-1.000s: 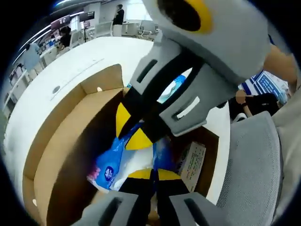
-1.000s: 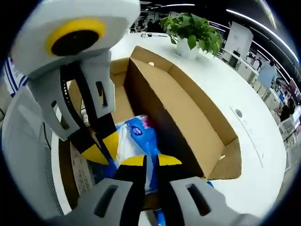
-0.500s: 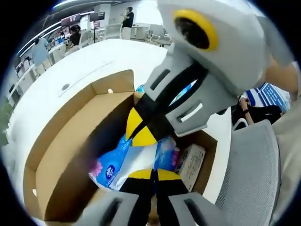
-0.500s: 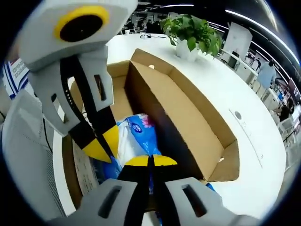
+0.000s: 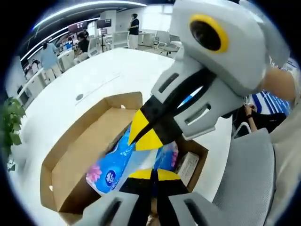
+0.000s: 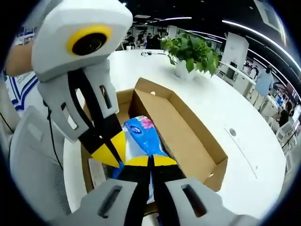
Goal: Operate the shoe box by opening the lid, removing the specified soft item, and placing it in the target area until the item is outside and the box remains undamaged.
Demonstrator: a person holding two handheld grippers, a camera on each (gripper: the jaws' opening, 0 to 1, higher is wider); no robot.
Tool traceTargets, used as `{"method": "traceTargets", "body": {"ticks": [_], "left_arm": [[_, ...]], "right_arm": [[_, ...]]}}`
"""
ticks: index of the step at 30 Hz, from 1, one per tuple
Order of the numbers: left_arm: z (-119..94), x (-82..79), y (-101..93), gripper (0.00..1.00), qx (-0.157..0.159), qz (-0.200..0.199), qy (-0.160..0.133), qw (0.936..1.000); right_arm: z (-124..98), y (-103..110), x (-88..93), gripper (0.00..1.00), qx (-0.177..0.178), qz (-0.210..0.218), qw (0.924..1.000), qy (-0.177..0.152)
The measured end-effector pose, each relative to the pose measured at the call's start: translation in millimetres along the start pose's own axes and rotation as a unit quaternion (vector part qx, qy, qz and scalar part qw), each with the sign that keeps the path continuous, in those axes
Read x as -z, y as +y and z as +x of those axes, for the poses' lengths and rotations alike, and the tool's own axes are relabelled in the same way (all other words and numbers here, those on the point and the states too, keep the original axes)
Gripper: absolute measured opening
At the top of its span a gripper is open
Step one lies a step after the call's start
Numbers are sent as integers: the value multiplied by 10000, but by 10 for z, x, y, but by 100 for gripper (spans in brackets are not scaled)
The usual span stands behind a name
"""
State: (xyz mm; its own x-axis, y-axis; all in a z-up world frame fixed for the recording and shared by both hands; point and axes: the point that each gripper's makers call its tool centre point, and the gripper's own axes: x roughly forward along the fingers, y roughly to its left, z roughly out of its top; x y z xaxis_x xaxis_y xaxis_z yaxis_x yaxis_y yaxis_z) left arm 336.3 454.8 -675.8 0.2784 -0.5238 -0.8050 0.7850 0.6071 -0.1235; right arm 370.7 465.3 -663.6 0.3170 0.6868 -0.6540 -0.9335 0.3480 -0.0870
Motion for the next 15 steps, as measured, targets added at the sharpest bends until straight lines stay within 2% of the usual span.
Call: {"method": "traceTargets", "body": {"ticks": [7, 15], "left_arm": [[-218, -140, -35, 0, -135, 11, -182, 9997], [-375, -390, -168, 0, -116, 44, -470, 9988]], "right_arm": [[-210, 11, -237, 0, 10, -165, 9995, -265], [-481, -9, -385, 0, 95, -291, 9983, -495]]}}
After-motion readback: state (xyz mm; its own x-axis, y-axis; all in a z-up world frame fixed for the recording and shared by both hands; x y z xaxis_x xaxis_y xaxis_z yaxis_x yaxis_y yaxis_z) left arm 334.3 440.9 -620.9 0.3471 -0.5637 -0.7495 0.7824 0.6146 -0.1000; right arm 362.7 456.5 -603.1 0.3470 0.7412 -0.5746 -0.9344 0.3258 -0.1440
